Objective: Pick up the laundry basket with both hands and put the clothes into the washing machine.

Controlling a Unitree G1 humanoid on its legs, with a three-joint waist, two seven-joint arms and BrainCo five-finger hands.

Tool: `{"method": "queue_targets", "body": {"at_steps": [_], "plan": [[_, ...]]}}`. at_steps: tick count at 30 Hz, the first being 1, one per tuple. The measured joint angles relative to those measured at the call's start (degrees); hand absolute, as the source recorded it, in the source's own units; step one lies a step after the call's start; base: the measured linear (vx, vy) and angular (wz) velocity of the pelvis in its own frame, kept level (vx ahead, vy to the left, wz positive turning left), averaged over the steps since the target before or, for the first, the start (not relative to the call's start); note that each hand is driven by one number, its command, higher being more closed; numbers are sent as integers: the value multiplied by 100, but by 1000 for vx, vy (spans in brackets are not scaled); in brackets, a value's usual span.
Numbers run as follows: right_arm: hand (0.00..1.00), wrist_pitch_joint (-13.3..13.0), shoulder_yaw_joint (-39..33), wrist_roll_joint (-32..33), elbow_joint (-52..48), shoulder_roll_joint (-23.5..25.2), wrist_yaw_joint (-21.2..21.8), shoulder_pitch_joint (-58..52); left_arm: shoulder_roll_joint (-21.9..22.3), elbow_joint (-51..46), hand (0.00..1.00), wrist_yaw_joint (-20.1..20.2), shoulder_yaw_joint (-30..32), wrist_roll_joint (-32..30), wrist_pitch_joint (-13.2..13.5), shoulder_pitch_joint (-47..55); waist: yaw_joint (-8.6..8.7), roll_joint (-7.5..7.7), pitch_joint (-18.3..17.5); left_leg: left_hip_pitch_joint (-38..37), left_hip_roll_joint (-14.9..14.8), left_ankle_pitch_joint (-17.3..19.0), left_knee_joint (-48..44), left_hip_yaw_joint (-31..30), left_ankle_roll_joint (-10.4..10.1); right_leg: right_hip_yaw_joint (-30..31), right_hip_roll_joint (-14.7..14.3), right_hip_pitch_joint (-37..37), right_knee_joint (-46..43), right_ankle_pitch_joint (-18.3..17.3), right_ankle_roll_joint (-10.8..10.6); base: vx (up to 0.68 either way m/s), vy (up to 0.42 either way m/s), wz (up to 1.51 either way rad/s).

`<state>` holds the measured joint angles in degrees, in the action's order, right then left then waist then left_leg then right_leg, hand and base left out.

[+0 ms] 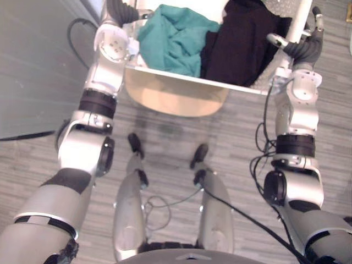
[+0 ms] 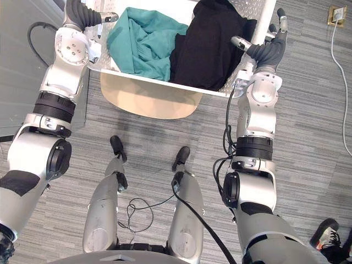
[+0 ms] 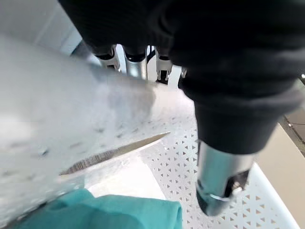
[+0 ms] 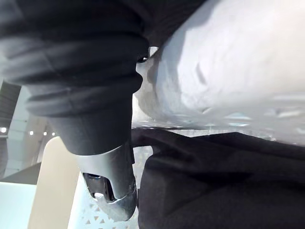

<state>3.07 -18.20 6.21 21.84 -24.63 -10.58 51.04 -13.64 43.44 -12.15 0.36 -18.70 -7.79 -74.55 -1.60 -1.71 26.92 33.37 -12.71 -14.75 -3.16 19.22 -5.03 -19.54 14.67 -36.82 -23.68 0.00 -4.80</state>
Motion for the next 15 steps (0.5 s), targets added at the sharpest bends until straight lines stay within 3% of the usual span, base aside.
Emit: {"method": "queue_targets", "body": {"at_steps": [5, 8, 15], "plan": [[0, 114, 1, -221, 75, 221, -127, 133, 94, 4, 0, -210, 233, 604, 29, 64, 37, 0, 0, -1, -5, 0, -12, 9, 0, 3, 2, 5, -3, 0, 0, 0, 0, 0], [0, 124, 23, -344, 188, 443, -80, 267, 205, 1, 0, -230, 233, 757, 223, 67, 32, 0, 0, -11, -18, 0, -14, 32, 0, 11, -4, 6, -6, 1, 1, 0, 0, 0], [0, 77, -4, -448, 187, 452, -227, 571, 248, 1, 0, -398, 624, 1428, 392, 73, 22, 0, 0, -43, -32, -7, 24, 115, 10, 4, -3, 33, 12, 4, 5, 0, 0, 0]]}}
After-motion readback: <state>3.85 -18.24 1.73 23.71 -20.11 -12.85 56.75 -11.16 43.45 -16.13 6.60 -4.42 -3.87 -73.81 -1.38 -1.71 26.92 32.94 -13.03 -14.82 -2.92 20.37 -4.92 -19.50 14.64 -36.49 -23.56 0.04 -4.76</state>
